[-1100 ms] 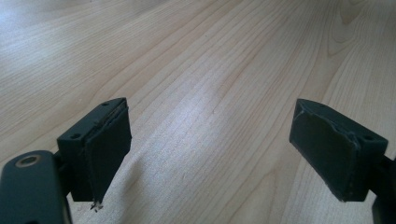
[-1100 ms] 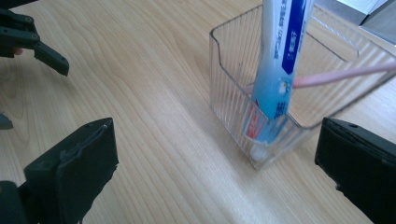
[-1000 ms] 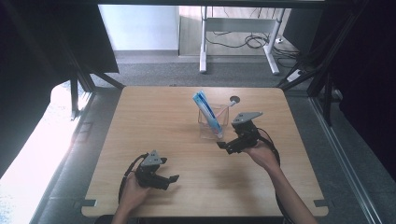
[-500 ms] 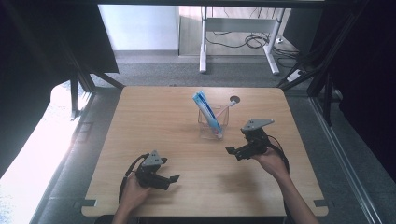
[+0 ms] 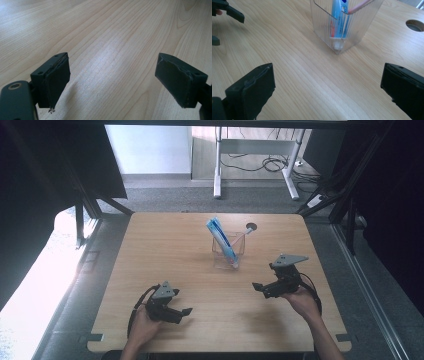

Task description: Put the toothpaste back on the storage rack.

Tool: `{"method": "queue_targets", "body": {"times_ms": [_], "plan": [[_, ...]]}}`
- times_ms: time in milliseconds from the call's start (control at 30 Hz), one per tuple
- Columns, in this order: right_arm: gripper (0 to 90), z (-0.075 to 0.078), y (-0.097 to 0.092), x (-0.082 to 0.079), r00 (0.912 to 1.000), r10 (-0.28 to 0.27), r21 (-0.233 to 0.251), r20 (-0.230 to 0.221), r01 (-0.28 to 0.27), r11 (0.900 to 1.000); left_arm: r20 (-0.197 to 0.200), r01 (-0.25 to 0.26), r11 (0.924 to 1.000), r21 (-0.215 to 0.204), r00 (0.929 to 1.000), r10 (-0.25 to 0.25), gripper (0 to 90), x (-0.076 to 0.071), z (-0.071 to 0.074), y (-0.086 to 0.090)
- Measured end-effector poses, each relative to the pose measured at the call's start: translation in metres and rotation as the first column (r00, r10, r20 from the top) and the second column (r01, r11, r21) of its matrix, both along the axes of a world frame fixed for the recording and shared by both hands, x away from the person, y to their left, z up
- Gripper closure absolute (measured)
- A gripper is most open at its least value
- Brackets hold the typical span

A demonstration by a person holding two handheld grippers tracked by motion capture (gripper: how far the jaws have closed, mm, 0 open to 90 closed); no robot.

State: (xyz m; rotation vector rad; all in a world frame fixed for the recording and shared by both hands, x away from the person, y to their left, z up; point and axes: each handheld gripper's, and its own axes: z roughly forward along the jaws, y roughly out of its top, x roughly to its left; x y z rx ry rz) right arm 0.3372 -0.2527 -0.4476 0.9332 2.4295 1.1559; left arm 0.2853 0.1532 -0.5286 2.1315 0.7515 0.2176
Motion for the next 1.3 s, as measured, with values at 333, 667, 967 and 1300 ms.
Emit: {"method": "queue_targets", "body": {"times_ms": [333,667,967,1300], "plan": [[0.0,-0.005,-0.021,-0.02,0.9991,-0.043,-0.002,-0.008,0.043,0.9991,-0.003,-0.004,1.0,0.0,1.0,0.004,13.0,-0.001,0.0,-0.001],[0.0,-0.015,-0.037,-0.037,0.9968,-0.079,0.008,-0.012,0.079,0.9968,-0.002,-0.004,1.0,0.005,1.0,0.004,13.0,-0.001,0.0,-0.002],[0.0,-0.033,-0.047,-0.05,0.994,-0.106,0.018,-0.028,0.106,0.9942,-0.001,-0.001,0.9999,0.013,1.0,0.001,13.0,-0.002,-0.001,-0.002],[0.0,-0.058,-0.055,-0.055,0.99,-0.129,0.006,-0.057,0.13,0.9915,-0.005,-0.002,0.9998,0.02,1.0,0.002,13.0,-0.002,-0.002,-0.004]]}}
